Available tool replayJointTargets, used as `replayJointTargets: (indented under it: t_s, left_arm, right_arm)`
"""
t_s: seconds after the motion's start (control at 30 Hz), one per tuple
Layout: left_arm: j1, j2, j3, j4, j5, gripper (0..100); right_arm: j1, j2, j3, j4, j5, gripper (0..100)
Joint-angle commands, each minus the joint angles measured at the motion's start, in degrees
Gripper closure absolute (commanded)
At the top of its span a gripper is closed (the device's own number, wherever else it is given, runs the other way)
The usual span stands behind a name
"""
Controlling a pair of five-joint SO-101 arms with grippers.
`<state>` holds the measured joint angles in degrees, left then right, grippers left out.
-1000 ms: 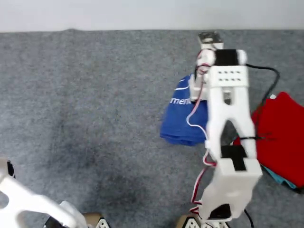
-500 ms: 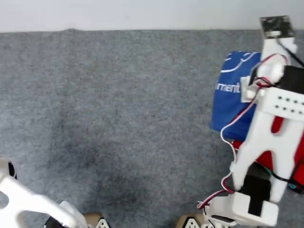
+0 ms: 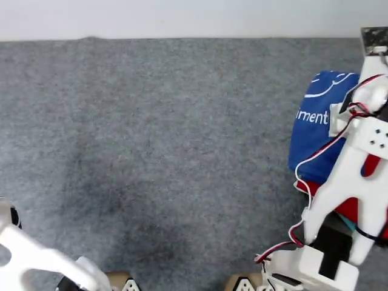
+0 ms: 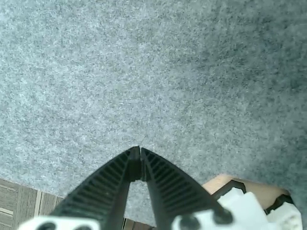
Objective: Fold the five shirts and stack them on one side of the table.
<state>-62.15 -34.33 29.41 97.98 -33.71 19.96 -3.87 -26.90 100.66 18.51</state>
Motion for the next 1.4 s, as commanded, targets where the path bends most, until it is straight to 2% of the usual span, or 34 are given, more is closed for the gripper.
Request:
replayJointTargets:
  t_s: [0.0,0.1,0.2,0.43,0.67,0.97,1.17,1.37]
  left_arm:
    - [0.09,-1.23,-1.45,0.44,-0.09,99]
    - [0.09,-1.14,-1.45,0.35,-0.09,99]
    - [0.09,-1.05,-1.45,0.35,-0.09,99]
    - [0.09,-1.05,-1.36,-0.70,-0.18,99]
    - [0.18,-1.05,-1.36,-0.88,-0.18,99]
    - [0.18,-0.97,-0.22,-1.05,-0.26,99]
    - [0.09,-1.41,3.30,-2.11,-0.26,99]
    - [0.18,-1.41,3.21,-2.11,-0.26,99]
  right_arm:
    - [-5.05,-4.53,-0.26,2.42,-3.52,98.8]
    - [-8.92,-6.46,-0.26,2.42,-7.30,98.8]
    - [-9.54,-6.90,2.02,2.33,-9.23,98.8]
    - [-2.77,-6.73,12.22,2.15,-9.05,98.8]
    - [4.53,-6.73,12.48,0.04,-3.34,98.8]
    - [9.63,-7.25,11.43,-1.19,0.70,98.8]
    - [16.22,-6.37,13.63,-10.33,4.66,98.8]
    - [18.77,-0.92,17.85,-19.21,7.65,98.8]
